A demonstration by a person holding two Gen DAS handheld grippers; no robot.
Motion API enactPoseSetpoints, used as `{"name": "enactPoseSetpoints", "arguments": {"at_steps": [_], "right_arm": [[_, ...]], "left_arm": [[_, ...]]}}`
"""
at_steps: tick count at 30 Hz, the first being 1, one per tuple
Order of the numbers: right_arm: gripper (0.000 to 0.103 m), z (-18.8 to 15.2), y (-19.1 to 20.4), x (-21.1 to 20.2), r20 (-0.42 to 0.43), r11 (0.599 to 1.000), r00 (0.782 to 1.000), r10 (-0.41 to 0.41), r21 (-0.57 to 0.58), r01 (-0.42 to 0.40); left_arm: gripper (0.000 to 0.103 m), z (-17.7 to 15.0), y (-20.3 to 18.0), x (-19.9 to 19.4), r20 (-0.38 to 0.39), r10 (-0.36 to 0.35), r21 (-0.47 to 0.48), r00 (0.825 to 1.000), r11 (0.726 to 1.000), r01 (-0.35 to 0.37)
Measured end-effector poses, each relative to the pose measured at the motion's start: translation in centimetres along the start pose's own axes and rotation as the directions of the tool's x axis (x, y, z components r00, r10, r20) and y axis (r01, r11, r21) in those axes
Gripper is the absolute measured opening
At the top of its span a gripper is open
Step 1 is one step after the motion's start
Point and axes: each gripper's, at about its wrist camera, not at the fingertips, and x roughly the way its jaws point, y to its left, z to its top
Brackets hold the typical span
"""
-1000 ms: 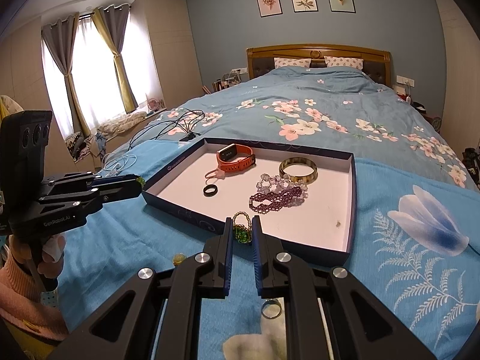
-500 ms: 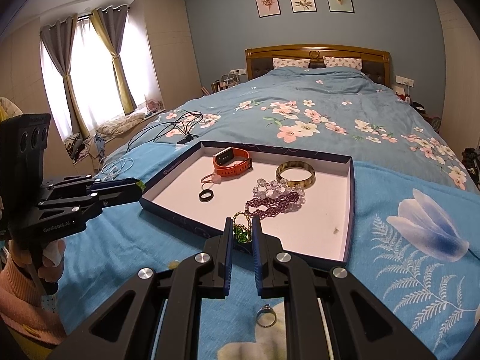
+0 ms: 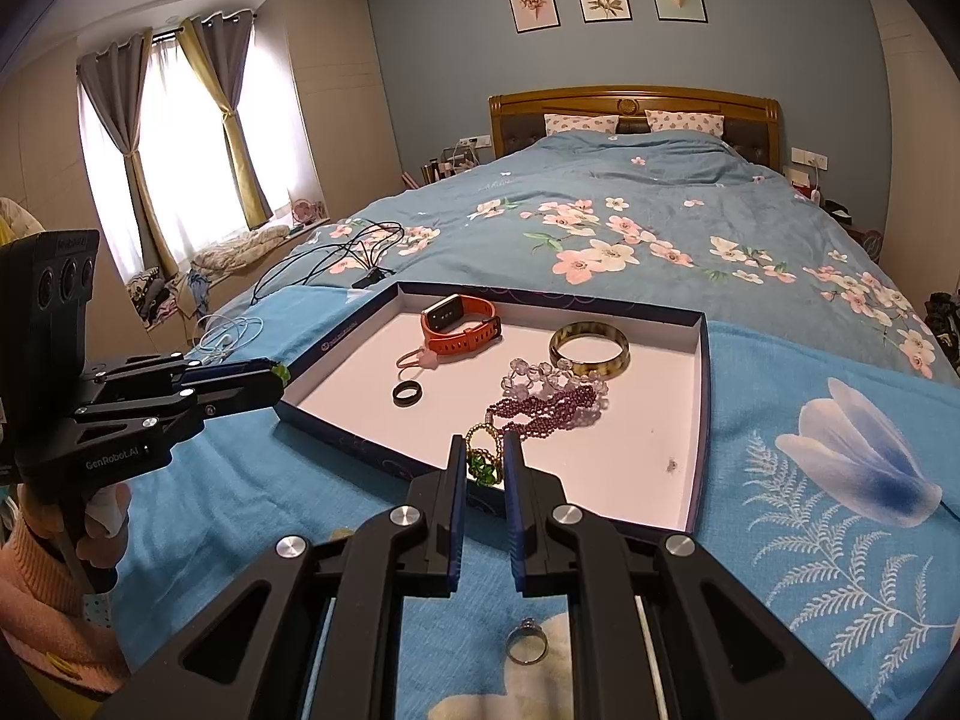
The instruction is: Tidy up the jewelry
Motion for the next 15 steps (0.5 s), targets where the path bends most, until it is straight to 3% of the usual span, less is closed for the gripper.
{"name": "enactPoseSetpoints", "arguments": {"at_steps": [15], "right_arm": [[0.010,0.05,-0.11,0.15,-0.002,1.000,1.000,-0.001,0.000,0.001]], "left_arm": [[0.015,0.03,0.04,0.07,-0.001,0.002,-0.001,1.000,1.000,-0.002]]}}
